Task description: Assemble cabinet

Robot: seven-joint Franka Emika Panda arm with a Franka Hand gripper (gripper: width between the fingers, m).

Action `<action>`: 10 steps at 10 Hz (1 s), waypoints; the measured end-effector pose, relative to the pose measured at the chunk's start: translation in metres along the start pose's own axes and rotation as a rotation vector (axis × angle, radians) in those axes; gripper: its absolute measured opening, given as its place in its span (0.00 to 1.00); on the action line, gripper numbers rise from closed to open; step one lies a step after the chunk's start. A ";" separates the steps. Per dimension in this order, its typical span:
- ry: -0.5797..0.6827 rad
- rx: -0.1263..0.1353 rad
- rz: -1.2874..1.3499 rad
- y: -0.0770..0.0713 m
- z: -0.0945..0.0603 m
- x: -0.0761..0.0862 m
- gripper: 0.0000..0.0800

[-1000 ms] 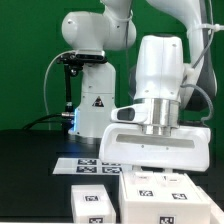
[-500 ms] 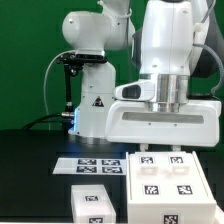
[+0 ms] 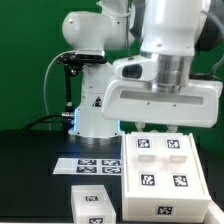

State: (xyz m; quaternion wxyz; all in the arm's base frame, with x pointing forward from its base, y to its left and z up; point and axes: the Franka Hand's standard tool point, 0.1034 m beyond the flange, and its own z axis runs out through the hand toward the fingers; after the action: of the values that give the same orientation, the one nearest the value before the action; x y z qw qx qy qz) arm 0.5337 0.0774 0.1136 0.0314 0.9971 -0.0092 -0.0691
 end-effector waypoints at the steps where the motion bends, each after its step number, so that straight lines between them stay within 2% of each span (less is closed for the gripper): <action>1: 0.007 -0.002 0.001 0.002 0.005 -0.001 0.28; 2: 0.000 -0.003 0.002 0.002 0.007 -0.004 0.28; 3: -0.065 -0.004 -0.013 0.004 0.004 -0.012 0.28; 4: -0.191 -0.001 -0.023 0.007 -0.011 -0.020 0.28; 5: -0.284 -0.003 -0.013 0.012 -0.031 -0.015 0.28; 6: -0.306 -0.011 -0.005 0.017 -0.039 -0.003 0.28; 7: -0.300 -0.014 -0.005 0.016 -0.041 0.004 0.28; 10: -0.311 -0.016 -0.017 0.016 -0.035 0.002 0.28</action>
Offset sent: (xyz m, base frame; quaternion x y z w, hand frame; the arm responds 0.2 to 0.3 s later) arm -0.0016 0.0000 0.0392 -0.0019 -0.2148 -0.0684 0.9743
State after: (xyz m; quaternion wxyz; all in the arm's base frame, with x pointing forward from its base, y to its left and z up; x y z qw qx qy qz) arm 0.5407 0.0632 0.1491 0.0371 0.9741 -0.0051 -0.2229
